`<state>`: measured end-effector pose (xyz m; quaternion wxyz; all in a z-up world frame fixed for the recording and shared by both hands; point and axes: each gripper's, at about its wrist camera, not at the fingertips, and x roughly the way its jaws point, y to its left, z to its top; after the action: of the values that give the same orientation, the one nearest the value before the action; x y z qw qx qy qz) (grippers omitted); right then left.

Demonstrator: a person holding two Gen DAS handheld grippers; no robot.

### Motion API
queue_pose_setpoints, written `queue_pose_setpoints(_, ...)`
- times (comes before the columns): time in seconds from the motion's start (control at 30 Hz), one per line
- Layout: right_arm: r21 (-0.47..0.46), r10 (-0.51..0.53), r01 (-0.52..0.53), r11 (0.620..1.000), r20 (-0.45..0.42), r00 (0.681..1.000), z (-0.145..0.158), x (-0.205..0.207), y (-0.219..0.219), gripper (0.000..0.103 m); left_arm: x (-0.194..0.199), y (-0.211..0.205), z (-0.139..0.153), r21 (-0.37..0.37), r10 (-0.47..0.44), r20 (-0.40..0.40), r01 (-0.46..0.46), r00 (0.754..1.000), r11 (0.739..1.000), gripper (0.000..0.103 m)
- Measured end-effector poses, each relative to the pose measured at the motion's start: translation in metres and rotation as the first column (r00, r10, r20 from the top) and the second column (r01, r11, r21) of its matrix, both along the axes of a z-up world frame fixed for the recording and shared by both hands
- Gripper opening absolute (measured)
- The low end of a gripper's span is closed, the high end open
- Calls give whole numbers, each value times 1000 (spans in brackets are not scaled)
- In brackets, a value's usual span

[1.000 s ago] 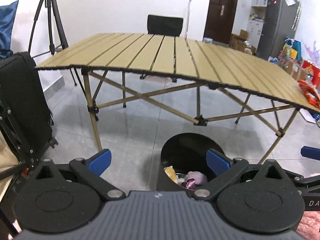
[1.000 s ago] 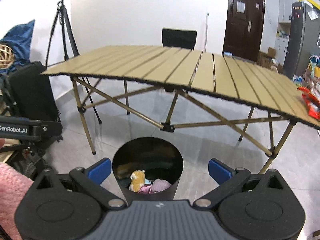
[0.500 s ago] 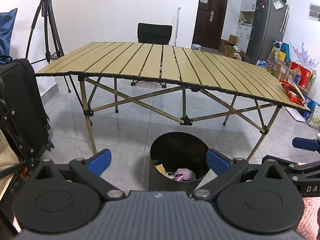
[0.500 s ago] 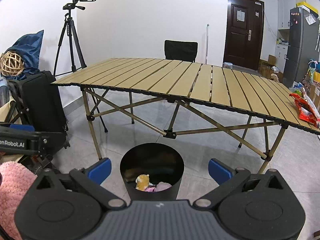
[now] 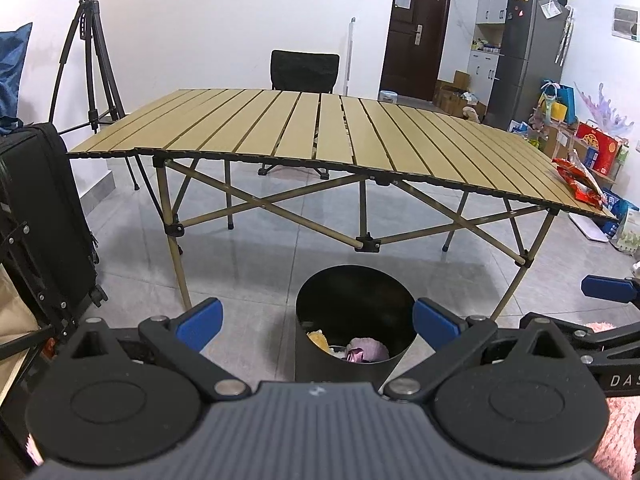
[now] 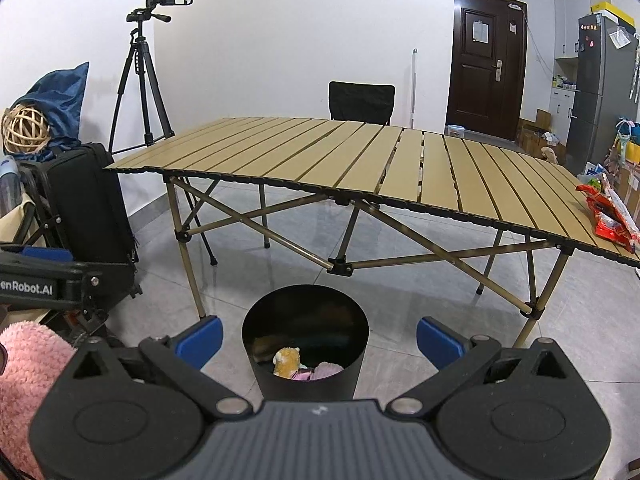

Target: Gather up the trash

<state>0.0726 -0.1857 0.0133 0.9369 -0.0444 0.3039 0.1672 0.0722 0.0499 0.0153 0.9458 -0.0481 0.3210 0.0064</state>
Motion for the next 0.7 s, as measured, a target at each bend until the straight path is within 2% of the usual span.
queue_pose_setpoints(0.7, 4, -3, 3, 1000, -5, 1000, 2, -2, -2, 103, 0, -3, 0, 12, -16, 3, 16, 1000, 1000, 103)
